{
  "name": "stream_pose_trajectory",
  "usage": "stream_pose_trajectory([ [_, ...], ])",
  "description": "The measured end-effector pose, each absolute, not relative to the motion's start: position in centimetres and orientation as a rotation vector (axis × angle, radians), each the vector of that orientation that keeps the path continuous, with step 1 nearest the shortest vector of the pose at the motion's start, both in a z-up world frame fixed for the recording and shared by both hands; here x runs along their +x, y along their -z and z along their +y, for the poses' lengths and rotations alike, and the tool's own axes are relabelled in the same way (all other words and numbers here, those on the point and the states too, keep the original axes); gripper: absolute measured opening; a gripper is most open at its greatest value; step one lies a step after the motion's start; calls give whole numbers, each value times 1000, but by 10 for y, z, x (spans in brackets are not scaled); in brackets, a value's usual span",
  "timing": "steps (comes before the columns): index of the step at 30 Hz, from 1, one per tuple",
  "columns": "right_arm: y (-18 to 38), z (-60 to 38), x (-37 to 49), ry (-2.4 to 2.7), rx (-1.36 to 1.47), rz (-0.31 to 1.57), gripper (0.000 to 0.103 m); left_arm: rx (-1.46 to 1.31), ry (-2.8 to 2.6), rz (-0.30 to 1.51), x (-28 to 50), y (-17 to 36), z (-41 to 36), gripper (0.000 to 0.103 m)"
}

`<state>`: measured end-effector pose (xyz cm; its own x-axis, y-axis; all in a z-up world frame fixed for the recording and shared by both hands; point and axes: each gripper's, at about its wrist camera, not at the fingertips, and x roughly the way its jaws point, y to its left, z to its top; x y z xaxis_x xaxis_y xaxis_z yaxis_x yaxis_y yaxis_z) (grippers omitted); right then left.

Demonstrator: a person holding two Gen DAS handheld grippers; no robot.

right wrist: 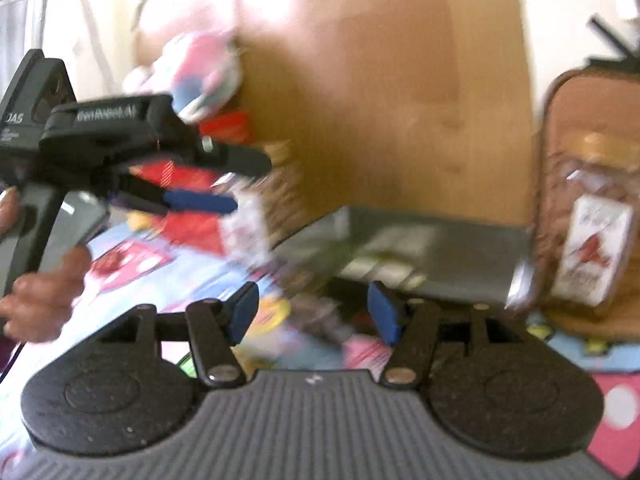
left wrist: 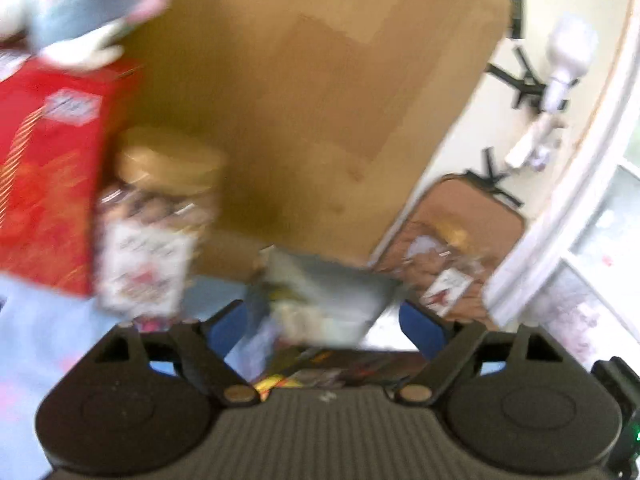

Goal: Organize snacks
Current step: 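Carry the snack bag into the black tin box and open the left gripper, then grasp the yellow-lidded jelly cup with the left gripper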

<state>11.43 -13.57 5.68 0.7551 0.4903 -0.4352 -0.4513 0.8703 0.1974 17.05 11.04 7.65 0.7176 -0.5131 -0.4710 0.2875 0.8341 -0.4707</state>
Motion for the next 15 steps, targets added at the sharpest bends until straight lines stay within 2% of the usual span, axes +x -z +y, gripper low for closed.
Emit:
stream_pose_trajectory([
  [7,-27,-90,143,-555,85,617,62,-420,418,766,180,-28,104,87],
  [8,-25,-88,141,-545,78,620,62,-429,418,774,180,-23,105,84],
  [10,-22,-85,152,-530,81,632,59,-458,434,792,184,-14,109,75],
  [12,-18,-83,162,-533,96,648,51,-471,447,808,186,-6,110,56],
  [13,-16,-82,164,-535,99,652,47,-478,456,816,187,-2,109,50],
  [14,-15,-81,169,-541,103,652,38,-488,466,825,187,1,108,45],
  [15,-15,-79,169,-543,103,648,38,-490,456,813,186,2,108,44],
])
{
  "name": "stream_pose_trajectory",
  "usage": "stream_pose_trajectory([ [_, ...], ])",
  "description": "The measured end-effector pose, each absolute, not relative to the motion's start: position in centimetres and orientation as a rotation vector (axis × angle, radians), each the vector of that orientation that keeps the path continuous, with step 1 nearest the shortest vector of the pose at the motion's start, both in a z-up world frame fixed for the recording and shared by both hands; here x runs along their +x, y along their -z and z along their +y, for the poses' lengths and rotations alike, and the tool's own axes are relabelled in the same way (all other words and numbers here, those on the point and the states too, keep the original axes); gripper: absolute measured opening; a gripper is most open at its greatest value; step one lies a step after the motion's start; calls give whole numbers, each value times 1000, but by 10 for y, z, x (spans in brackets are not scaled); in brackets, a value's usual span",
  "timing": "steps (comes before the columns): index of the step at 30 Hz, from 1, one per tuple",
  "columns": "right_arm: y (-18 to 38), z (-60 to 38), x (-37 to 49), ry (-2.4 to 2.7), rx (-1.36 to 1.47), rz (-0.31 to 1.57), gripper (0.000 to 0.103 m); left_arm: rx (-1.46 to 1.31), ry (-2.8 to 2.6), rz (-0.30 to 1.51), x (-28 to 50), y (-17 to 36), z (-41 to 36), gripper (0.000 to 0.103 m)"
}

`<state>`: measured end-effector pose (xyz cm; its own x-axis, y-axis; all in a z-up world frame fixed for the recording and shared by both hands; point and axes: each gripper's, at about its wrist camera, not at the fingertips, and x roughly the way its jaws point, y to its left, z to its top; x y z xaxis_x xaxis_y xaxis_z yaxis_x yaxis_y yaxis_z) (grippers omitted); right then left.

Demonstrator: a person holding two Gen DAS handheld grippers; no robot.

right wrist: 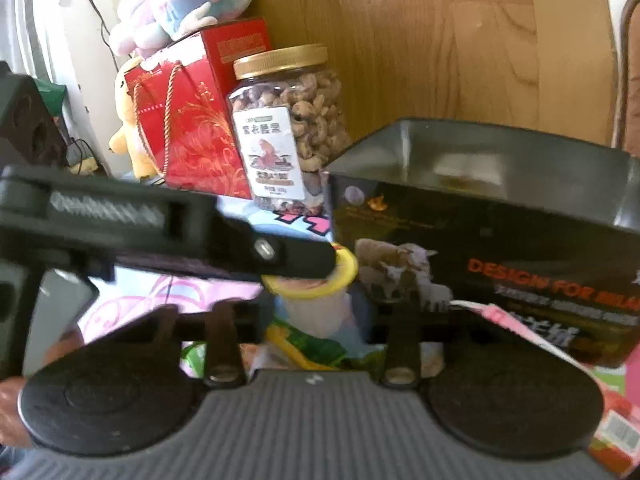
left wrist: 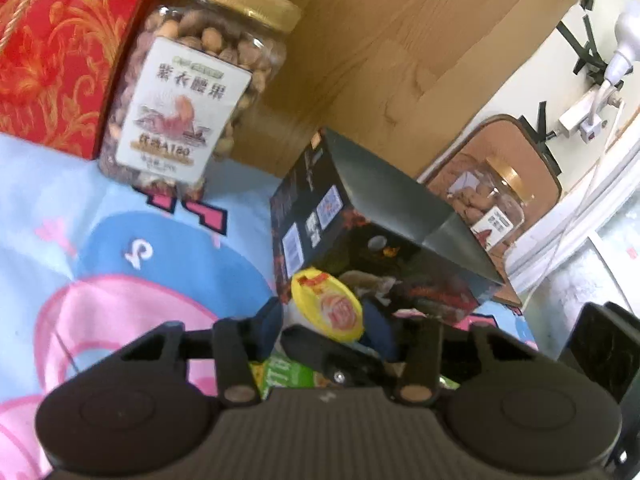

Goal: Organize snacks
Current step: 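Grasp the yellow-lidded jelly cup with the left gripper, then lower the jelly cup into the black tin box and release it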

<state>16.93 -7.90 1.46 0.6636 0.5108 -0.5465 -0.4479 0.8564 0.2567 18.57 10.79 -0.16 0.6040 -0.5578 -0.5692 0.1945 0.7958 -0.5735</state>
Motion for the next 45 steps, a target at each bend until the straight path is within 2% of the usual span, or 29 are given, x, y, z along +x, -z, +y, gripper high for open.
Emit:
stream_pose_trajectory([
  [3,-16,-70,162,-522,62,616,38,-525,463,778,175,-13,115,42],
  [8,-54,-58,110,-523,-44,399,38,-455,469,615,112,-66,122,42],
  [11,-66,-59,76,-577,-38,352,38,-413,445,616,71,-72,124,44],
  [20,-31,-61,28,-695,-6,615,38,-515,417,832,20,-22,126,44],
  [22,-26,-65,20,-692,4,640,38,-516,421,845,15,-16,122,52],
  [23,-23,-66,17,-691,1,644,40,-523,422,848,14,-13,122,63],
  [24,-22,-66,12,-693,-3,639,40,-526,409,848,13,-12,122,70],
  [28,-17,-62,-2,-681,-62,610,41,-531,374,832,10,-10,130,78],
  [31,-13,-59,-8,-676,-92,587,47,-528,378,823,9,-11,132,73],
  [32,-12,-59,-6,-677,-93,585,47,-528,386,825,9,-11,130,68],
  [33,-11,-59,-4,-678,-89,582,46,-535,401,832,11,-10,129,56],
  [34,-10,-58,-2,-682,-84,576,46,-545,423,844,13,-9,127,50],
  [35,-10,-58,-1,-689,-82,570,36,-539,420,844,16,-11,124,50],
  [39,-23,-67,4,-651,-93,499,37,-482,476,796,38,-40,106,50],
  [45,-61,-108,46,-452,-163,330,37,-447,662,724,127,-85,47,53],
])
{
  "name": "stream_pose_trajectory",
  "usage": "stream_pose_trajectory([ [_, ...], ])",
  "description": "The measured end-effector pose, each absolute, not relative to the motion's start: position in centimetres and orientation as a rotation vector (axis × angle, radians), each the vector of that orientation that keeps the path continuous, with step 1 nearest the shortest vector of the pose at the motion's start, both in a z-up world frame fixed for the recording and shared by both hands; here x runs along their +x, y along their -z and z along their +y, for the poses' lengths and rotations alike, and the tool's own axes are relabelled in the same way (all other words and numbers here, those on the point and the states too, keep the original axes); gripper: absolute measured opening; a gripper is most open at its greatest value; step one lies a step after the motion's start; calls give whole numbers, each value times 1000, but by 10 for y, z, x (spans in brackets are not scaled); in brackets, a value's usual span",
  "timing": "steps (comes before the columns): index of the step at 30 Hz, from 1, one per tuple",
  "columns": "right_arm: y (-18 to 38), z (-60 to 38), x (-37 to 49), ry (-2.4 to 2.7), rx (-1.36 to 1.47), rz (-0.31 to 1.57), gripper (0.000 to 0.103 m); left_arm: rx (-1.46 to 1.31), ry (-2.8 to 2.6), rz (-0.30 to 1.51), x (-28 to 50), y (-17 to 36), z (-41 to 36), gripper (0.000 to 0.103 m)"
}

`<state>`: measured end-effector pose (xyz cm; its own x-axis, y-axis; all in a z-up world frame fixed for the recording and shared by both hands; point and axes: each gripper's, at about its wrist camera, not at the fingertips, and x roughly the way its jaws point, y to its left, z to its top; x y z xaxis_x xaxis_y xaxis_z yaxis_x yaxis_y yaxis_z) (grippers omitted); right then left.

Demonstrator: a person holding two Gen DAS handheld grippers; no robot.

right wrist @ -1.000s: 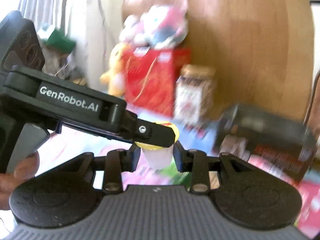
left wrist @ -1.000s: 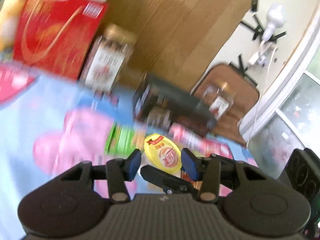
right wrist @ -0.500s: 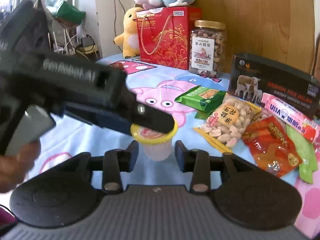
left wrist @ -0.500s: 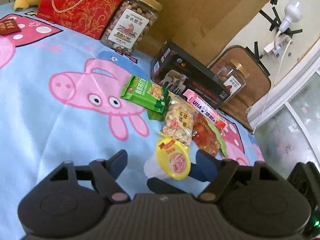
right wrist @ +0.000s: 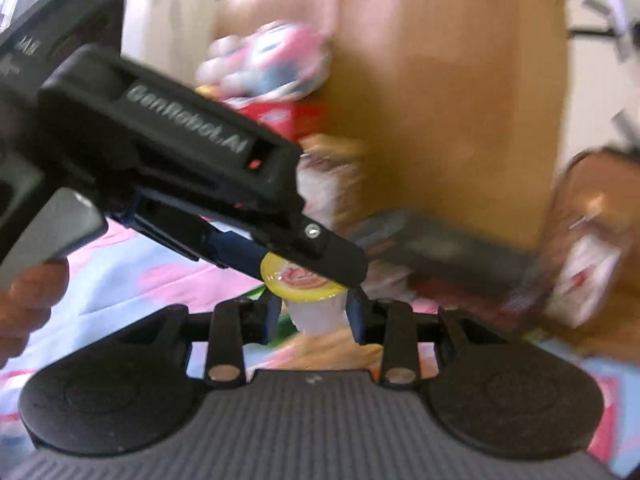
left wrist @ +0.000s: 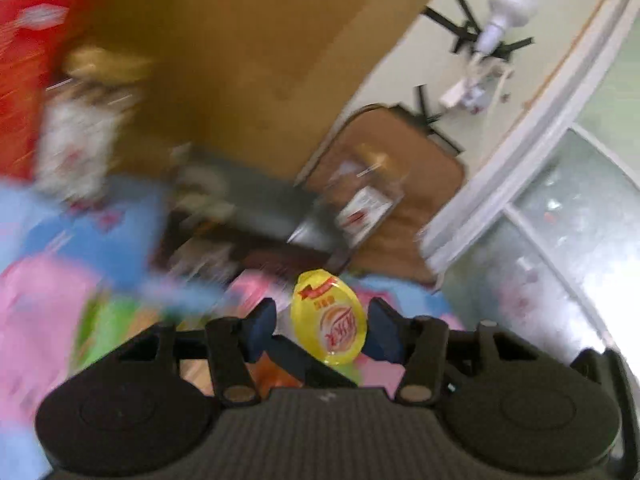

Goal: Organize snacks
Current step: 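Lower the jelly cup into the black tin box and release it, then grasp the pink UHA candy stick with the left gripper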

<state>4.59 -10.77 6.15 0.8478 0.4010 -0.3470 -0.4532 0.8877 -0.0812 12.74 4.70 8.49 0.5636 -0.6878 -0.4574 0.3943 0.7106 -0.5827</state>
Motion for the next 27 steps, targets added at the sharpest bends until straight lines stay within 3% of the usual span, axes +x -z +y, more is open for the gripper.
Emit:
stream_pose_trajectory([
  [6,-77,-158,119,-282,-174,338,37,-522,761,764,218,-83,-12,53],
  [12,-64,-186,169,-252,-156,435,38,-517,731,838,256,-59,-37,57],
  [16,-51,-186,166,-233,-154,433,39,-494,701,847,261,-51,-41,66],
  [18,-50,-187,165,-228,-146,424,46,-483,662,840,261,-53,-38,75],
  [22,-51,-198,151,-224,-82,406,47,-504,638,787,248,-66,-17,75],
  [27,-45,-217,106,-249,38,392,46,-338,510,697,196,-83,9,78],
])
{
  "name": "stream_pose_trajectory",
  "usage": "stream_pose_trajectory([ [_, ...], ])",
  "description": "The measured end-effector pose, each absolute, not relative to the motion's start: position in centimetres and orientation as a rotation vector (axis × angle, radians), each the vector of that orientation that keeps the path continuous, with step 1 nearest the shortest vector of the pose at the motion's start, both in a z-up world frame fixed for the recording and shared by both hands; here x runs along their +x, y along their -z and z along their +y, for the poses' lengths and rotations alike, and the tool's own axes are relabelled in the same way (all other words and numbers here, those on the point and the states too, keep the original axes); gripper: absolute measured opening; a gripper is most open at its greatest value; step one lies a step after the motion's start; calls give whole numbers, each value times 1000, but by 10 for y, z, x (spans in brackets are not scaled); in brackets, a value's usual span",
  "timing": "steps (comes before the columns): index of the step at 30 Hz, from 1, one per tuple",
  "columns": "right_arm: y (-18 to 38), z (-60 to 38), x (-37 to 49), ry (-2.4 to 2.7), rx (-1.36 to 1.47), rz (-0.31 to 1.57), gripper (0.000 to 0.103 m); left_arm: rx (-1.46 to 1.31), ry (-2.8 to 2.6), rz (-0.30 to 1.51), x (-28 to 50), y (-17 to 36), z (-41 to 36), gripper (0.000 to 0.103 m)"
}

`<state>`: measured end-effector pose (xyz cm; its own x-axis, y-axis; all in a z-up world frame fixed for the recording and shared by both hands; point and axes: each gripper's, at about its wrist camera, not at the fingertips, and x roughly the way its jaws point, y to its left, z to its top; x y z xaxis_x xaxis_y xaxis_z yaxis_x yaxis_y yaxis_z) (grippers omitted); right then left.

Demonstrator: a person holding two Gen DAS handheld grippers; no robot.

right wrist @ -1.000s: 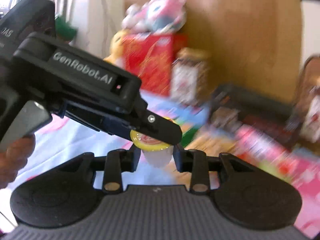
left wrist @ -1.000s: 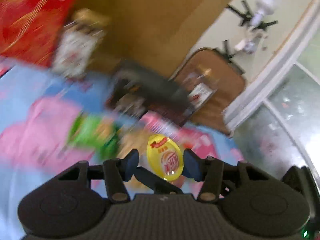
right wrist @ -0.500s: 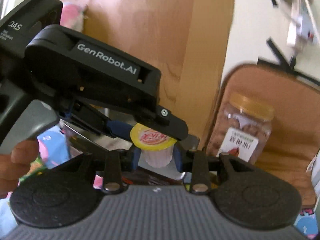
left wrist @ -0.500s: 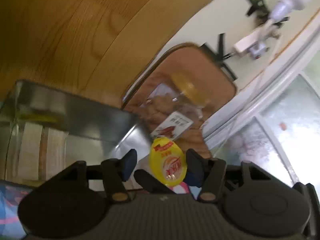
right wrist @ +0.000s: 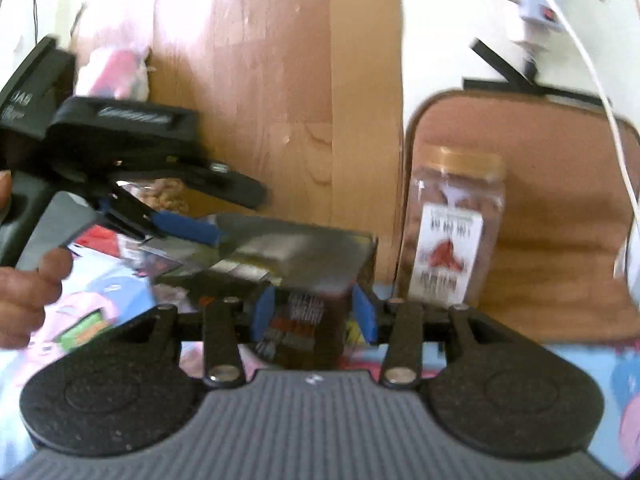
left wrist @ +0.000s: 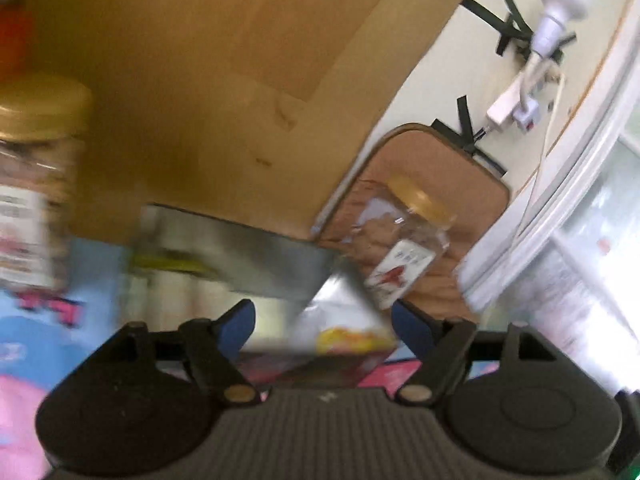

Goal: Organize snacks
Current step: 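Grasp the pink UHA candy stick with the left gripper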

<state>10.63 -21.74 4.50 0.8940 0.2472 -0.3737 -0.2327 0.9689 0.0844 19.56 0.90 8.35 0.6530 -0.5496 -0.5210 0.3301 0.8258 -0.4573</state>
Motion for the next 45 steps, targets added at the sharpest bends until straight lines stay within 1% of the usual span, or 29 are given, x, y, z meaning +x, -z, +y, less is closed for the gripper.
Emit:
stream_pose_trajectory([
  [2,-37,-220,91,-276,53,405,47,-260,436,685,173,-82,16,78],
  [5,-22,-213,88,-334,16,476,59,-196,347,706,144,-70,25,78],
  [10,-6,-197,112,-339,-76,557,59,-180,241,787,114,-45,43,78],
  [11,-3,-195,115,-348,-84,577,48,-177,220,796,110,-42,46,78],
  [14,-4,-187,103,-360,-120,570,38,-128,166,787,93,-37,55,78],
  [17,-15,-175,67,-369,-174,515,26,-143,155,786,77,-35,66,78],
  [20,-24,-167,24,-416,-198,485,26,-180,188,772,58,-37,76,78],
  [22,-24,-170,-4,-481,-177,501,26,-198,229,774,47,-36,78,78],
  [27,-9,-188,-54,-633,-155,570,27,-221,354,799,28,-35,69,78],
  [29,-2,-193,-66,-601,-184,578,30,-209,390,797,23,-36,60,78],
  [30,1,-196,-70,-546,-200,565,41,-204,403,796,21,-37,53,79],
  [31,2,-199,-74,-484,-203,544,48,-201,415,796,21,-38,48,81],
  [32,2,-203,-76,-424,-202,536,54,-200,427,797,22,-37,44,86],
  [33,0,-206,-78,-383,-195,532,54,-203,441,801,23,-37,38,90],
  [40,1,-216,-93,-395,-142,512,53,-203,501,878,29,-19,5,90],
  [42,5,-211,-92,-401,-127,521,52,-178,495,859,27,-18,-2,90],
  [43,6,-210,-92,-400,-118,528,52,-167,495,854,27,-18,-4,88],
  [44,7,-209,-90,-397,-112,531,52,-159,499,852,27,-18,-7,83],
  [45,7,-208,-90,-395,-105,527,48,-148,508,849,25,-18,-11,73],
])
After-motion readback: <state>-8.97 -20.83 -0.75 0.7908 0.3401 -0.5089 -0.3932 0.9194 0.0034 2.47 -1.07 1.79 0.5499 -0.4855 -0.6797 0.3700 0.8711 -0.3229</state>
